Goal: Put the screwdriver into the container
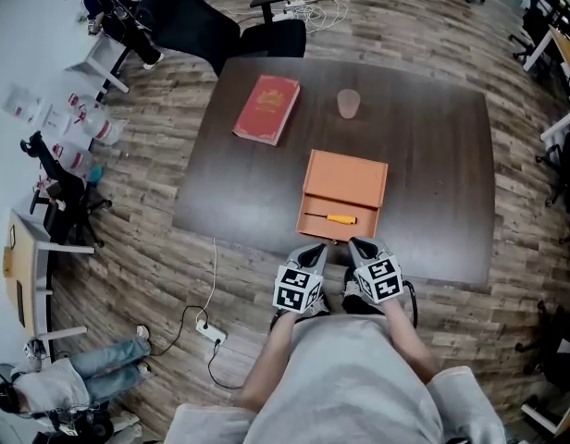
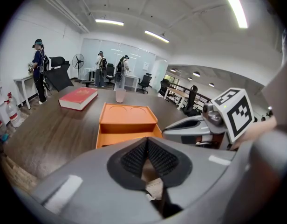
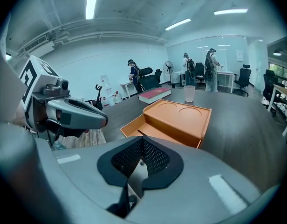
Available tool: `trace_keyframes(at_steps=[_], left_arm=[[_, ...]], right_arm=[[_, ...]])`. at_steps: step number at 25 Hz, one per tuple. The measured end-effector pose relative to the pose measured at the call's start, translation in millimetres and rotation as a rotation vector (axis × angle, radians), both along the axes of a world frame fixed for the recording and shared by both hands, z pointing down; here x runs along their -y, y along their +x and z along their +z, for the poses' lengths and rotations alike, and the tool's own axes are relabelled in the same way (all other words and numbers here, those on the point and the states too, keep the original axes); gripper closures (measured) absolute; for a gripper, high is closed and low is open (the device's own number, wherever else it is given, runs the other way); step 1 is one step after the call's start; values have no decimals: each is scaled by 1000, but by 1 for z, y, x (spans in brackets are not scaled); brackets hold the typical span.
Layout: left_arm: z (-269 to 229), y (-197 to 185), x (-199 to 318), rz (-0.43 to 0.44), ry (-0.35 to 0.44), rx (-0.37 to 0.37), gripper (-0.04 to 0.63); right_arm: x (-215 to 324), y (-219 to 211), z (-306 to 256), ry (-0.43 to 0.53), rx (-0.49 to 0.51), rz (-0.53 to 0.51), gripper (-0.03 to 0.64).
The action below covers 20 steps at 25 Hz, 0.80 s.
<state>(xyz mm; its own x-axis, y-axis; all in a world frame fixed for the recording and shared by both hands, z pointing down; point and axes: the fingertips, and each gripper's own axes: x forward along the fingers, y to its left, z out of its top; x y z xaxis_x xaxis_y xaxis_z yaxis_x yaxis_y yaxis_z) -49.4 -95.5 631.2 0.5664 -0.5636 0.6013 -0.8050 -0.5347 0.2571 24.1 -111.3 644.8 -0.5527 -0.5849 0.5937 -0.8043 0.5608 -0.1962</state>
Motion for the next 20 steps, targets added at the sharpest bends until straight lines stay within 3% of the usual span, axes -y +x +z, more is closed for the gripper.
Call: trace_keyframes(at_steps=[20], left_arm=[[3,0,0,-16,-5,-7,541]], right_arm=[[-3,-1,-1,-15,29,-1,616]])
